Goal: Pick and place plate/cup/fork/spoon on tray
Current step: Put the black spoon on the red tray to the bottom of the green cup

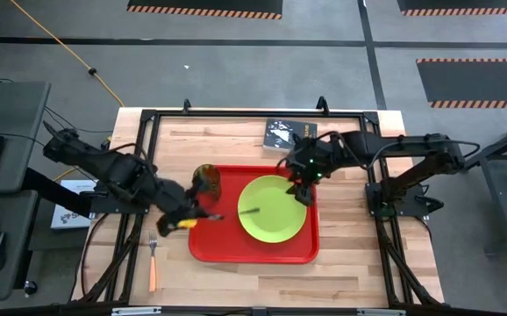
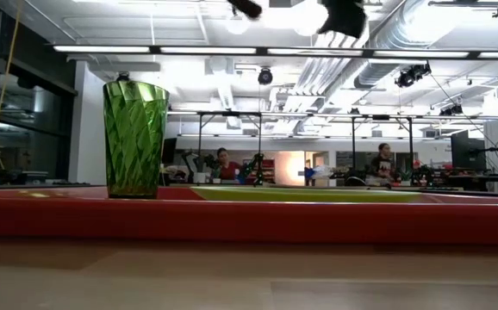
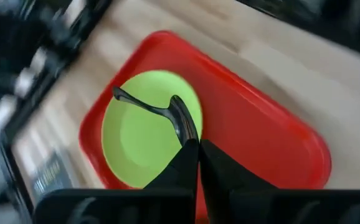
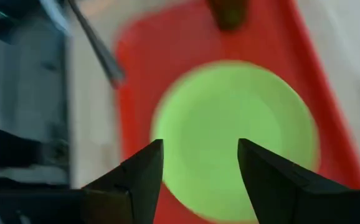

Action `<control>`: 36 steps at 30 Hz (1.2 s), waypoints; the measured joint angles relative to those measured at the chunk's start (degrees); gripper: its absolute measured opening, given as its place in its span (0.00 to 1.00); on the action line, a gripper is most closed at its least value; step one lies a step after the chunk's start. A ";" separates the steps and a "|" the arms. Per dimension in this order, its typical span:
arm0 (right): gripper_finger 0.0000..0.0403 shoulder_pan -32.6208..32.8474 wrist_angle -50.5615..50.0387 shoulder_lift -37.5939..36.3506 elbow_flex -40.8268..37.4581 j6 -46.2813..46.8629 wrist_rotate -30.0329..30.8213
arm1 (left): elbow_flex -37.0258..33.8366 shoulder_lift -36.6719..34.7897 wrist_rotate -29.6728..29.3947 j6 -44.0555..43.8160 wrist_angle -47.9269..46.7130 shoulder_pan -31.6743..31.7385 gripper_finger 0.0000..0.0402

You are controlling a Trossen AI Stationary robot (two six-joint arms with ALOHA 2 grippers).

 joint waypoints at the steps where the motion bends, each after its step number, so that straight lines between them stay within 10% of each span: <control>1: 0.49 -0.45 2.46 0.17 0.00 0.89 -2.08 | 0.00 0.00 0.21 3.72 -0.54 -0.92 0.00; 21: 0.49 -3.95 29.72 17.44 -0.02 7.22 -48.09 | 0.04 8.68 -16.03 33.20 2.18 -7.85 0.00; 36: 0.49 -1.57 29.82 23.03 -0.02 4.28 -50.85 | 0.02 12.09 -21.12 35.33 5.27 -7.11 0.00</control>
